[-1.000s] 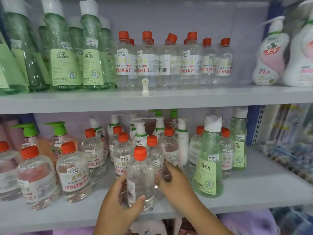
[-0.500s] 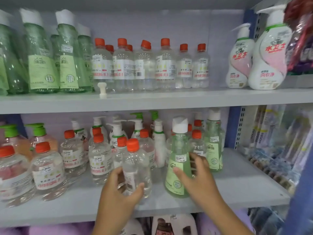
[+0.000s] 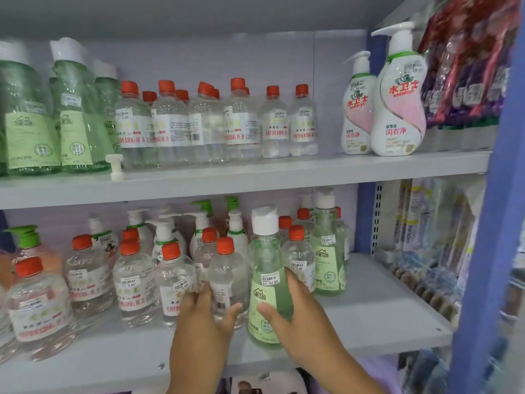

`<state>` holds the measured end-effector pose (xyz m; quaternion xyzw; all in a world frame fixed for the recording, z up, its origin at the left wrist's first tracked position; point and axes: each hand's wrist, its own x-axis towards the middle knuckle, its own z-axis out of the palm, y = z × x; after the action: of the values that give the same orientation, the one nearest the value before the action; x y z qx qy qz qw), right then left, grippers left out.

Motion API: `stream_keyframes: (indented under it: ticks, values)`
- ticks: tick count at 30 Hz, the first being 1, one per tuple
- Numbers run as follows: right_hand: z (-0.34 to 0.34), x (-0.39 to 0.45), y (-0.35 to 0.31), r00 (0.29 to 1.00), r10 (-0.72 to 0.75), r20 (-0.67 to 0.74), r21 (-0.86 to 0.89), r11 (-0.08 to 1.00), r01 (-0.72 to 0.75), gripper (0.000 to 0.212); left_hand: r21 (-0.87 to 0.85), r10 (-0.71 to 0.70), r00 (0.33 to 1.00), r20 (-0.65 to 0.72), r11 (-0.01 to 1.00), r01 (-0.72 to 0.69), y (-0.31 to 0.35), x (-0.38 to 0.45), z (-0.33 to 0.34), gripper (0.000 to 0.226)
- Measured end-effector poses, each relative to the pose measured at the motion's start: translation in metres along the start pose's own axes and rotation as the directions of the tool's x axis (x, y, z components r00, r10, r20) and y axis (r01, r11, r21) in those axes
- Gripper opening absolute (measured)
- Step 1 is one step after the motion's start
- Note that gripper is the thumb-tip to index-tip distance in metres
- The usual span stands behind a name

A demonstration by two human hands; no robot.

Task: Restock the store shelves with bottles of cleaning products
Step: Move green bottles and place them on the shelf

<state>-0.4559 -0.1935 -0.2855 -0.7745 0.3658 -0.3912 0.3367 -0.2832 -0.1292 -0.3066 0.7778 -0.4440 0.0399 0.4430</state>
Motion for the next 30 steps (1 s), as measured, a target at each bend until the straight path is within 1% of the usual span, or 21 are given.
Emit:
stream_keyframes:
  ticks: [1, 2, 3, 4, 5, 6, 8, 9, 10, 12, 13, 15, 18, 20, 21, 24, 27, 30]
  values:
    - [-0.007, -0.001, 0.0, 0.999, 0.001, 0.036, 0.023, 1.0, -0.002, 0.055, -0.043, 0.042, 0.996, -0.078, 0.998, -0.045, 0.006, -0.005, 0.002, 0.058]
    - [-0.016, -0.001, 0.001, 0.999, 0.018, 0.045, 0.055, 0.998, -0.021, 0.042, -0.101, 0.103, 0.985, -0.14, 0.988, -0.118, 0.013, -0.012, 0.003, 0.043]
    - [-0.028, 0.0, 0.002, 0.999, 0.045, 0.012, 0.093, 0.995, -0.045, 0.028, -0.167, 0.161, 0.973, -0.164, 0.968, -0.188, 0.021, -0.019, 0.005, 0.035]
    - [-0.042, 0.003, 0.004, 0.995, 0.076, -0.059, 0.118, 0.991, -0.069, 0.019, -0.24, 0.202, 0.968, -0.151, 0.942, -0.234, 0.028, -0.025, 0.009, 0.034]
    - [-0.057, 0.009, 0.007, 0.986, 0.088, -0.144, 0.124, 0.99, -0.07, 0.017, -0.297, 0.218, 0.969, -0.115, 0.923, -0.243, 0.034, -0.03, 0.013, 0.038]
    - [-0.071, 0.017, 0.012, 0.968, 0.091, -0.235, 0.12, 0.991, -0.064, 0.016, -0.329, 0.218, 0.973, -0.074, 0.916, -0.23, 0.039, -0.032, 0.018, 0.049]
    - [-0.093, 0.041, 0.027, 0.917, 0.102, -0.386, 0.125, 0.99, -0.058, 0.016, -0.315, 0.199, 0.98, -0.031, 0.928, -0.198, 0.044, -0.033, 0.029, 0.076]
    - [-0.098, 0.054, 0.038, 0.902, 0.123, -0.413, 0.125, 0.989, -0.078, 0.019, -0.276, 0.179, 0.984, -0.018, 0.945, -0.177, 0.048, -0.033, 0.032, 0.087]
    - [-0.1, 0.065, 0.047, 0.906, 0.157, -0.394, 0.119, 0.986, -0.119, 0.027, -0.231, 0.164, 0.986, -0.01, 0.959, -0.162, 0.053, -0.032, 0.032, 0.095]
    - [-0.095, 0.08, 0.064, 0.933, 0.194, -0.304, 0.095, 0.98, -0.173, 0.049, -0.135, 0.137, 0.991, 0.009, 0.982, -0.135, 0.062, -0.03, 0.032, 0.106]
    - [-0.089, 0.084, 0.07, 0.943, 0.193, -0.271, 0.099, 0.98, -0.172, 0.053, -0.093, 0.121, 0.993, 0.019, 0.989, -0.118, 0.065, -0.029, 0.033, 0.107]
    - [-0.079, 0.085, 0.077, 0.953, 0.177, -0.247, 0.108, 0.982, -0.155, 0.048, -0.076, 0.099, 0.995, 0.022, 0.992, -0.097, 0.068, -0.026, 0.036, 0.1]
    - [-0.073, 0.086, 0.084, 0.958, 0.206, -0.2, 0.122, 0.975, -0.184, 0.052, -0.209, 0.045, 0.997, 0.061, 0.977, -0.031, 0.07, -0.032, 0.044, 0.086]
    - [-0.076, 0.087, 0.087, 0.959, 0.223, -0.175, 0.142, 0.97, -0.199, 0.065, -0.337, 0.024, 0.993, 0.119, 0.941, 0.017, 0.068, -0.042, 0.049, 0.08]
    - [-0.078, 0.087, 0.088, 0.961, 0.224, -0.163, 0.148, 0.968, -0.201, 0.068, -0.377, 0.014, 0.99, 0.144, 0.925, 0.041, 0.069, -0.046, 0.048, 0.078]
    - [-0.084, 0.076, 0.08, 0.967, 0.201, -0.156, 0.166, 0.971, -0.175, 0.051, -0.391, 0.03, 0.972, 0.232, 0.918, 0.065, 0.07, -0.051, 0.041, 0.075]
    - [-0.09, 0.056, 0.073, 0.972, 0.169, -0.161, 0.194, 0.971, -0.136, 0.05, -0.407, 0.011, 0.944, 0.331, 0.904, 0.132, 0.068, -0.048, 0.033, 0.074]
    - [-0.103, 0.028, 0.063, 0.982, 0.156, -0.102, 0.226, 0.965, -0.13, 0.049, -0.435, -0.046, 0.935, 0.351, 0.876, 0.207, 0.069, -0.052, 0.031, 0.077]
